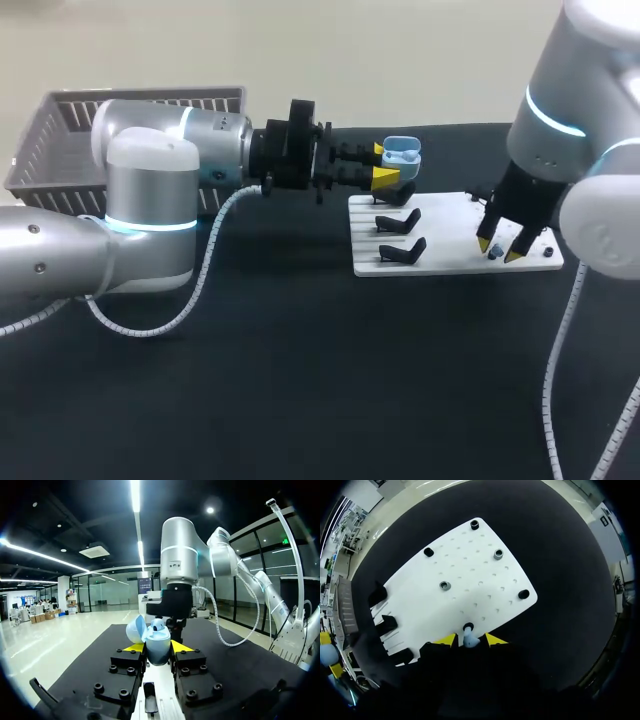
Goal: Pick up each earbud case from the left stands, insert the matching earbuds, close the lid, and place the case in the box.
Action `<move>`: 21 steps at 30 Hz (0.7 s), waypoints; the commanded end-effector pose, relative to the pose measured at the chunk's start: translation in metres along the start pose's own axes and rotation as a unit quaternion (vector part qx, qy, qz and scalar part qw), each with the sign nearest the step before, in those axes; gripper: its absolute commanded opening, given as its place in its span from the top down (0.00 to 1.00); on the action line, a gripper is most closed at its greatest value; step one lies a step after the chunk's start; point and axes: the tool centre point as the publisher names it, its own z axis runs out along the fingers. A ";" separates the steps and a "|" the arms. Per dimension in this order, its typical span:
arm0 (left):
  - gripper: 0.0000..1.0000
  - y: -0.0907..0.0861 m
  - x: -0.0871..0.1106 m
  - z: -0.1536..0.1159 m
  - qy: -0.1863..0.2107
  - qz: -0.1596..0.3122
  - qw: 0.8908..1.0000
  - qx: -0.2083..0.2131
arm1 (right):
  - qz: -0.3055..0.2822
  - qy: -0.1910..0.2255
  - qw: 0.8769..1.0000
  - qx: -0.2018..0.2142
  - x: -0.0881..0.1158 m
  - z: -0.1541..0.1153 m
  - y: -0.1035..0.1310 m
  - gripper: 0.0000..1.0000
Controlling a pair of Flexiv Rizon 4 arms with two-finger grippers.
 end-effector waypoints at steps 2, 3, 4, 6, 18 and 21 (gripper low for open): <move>1.00 0.000 0.001 0.000 0.000 0.001 1.000 -0.001 | 0.002 -0.001 1.000 0.001 -0.001 0.002 -0.001 0.69; 1.00 0.000 0.001 0.000 0.000 0.001 1.000 -0.001 | 0.003 -0.002 1.000 0.001 -0.001 0.003 -0.001 0.69; 1.00 0.000 0.001 0.000 0.000 0.001 1.000 -0.001 | 0.004 -0.002 1.000 0.002 -0.001 0.003 -0.002 0.69; 1.00 0.000 0.001 0.000 0.000 0.001 1.000 -0.001 | 0.005 -0.002 1.000 0.003 -0.001 0.004 -0.002 0.70; 1.00 0.000 0.001 0.000 0.000 0.001 1.000 -0.001 | 0.007 0.000 1.000 0.006 -0.003 0.006 -0.002 1.00; 1.00 0.000 0.001 0.000 0.000 0.001 1.000 -0.001 | 0.005 -0.001 1.000 0.007 -0.002 0.004 -0.002 1.00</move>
